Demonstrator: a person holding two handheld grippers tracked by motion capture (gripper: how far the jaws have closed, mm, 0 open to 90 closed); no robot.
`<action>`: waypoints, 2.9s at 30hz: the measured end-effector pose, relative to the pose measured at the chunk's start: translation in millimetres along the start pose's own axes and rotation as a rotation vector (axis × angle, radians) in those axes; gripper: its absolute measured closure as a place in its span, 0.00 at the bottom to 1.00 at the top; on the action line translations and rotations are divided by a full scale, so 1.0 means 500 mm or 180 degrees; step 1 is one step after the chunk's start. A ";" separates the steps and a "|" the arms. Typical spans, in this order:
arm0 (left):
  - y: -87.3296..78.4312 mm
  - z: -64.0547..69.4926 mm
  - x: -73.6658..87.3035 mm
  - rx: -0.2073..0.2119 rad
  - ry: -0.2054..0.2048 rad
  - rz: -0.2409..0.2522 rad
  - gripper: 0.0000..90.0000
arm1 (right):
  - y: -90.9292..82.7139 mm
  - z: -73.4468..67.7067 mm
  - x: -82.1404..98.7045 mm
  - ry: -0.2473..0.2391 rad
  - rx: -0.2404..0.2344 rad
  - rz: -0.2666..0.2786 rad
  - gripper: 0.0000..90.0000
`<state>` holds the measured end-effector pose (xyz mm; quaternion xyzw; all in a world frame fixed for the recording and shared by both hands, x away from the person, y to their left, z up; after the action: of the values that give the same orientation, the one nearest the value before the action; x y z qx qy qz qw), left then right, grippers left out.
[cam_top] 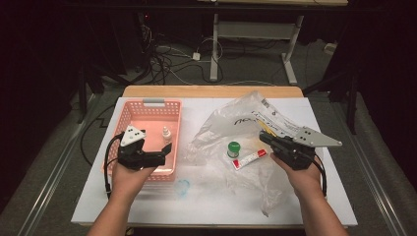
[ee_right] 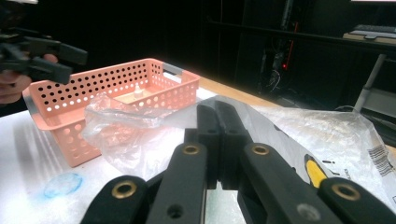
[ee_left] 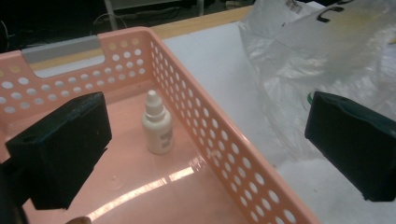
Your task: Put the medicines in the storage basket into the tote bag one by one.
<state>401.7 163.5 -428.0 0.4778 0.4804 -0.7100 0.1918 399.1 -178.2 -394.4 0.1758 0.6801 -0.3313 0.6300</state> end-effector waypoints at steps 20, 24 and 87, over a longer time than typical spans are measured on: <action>0.122 -0.078 -0.043 -0.0197 -0.0050 -0.0369 0.19 | -0.001 0.005 0.000 0.0020 -0.0001 0.0003 1.00; 0.138 -0.088 -0.031 -0.0127 -0.0168 -0.0508 0.24 | -0.002 0.005 -0.001 0.0018 0.0005 0.0010 1.00; -0.012 0.059 -0.022 0.0193 0.0319 -0.0187 0.78 | -0.003 0.004 0.000 -0.0008 0.0010 -0.0010 1.00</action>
<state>387.7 138.9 -413.2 0.5041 0.4815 -0.7048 0.1320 399.3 -180.7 -394.2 0.1754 0.6790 -0.3336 0.6300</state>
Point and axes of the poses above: each handheld gripper's, and its own axes: y roughly forward along the jaws, x roughly out of its underside, z roughly to its right, the point moved 8 cm from there along y, roughly forward along the jaws
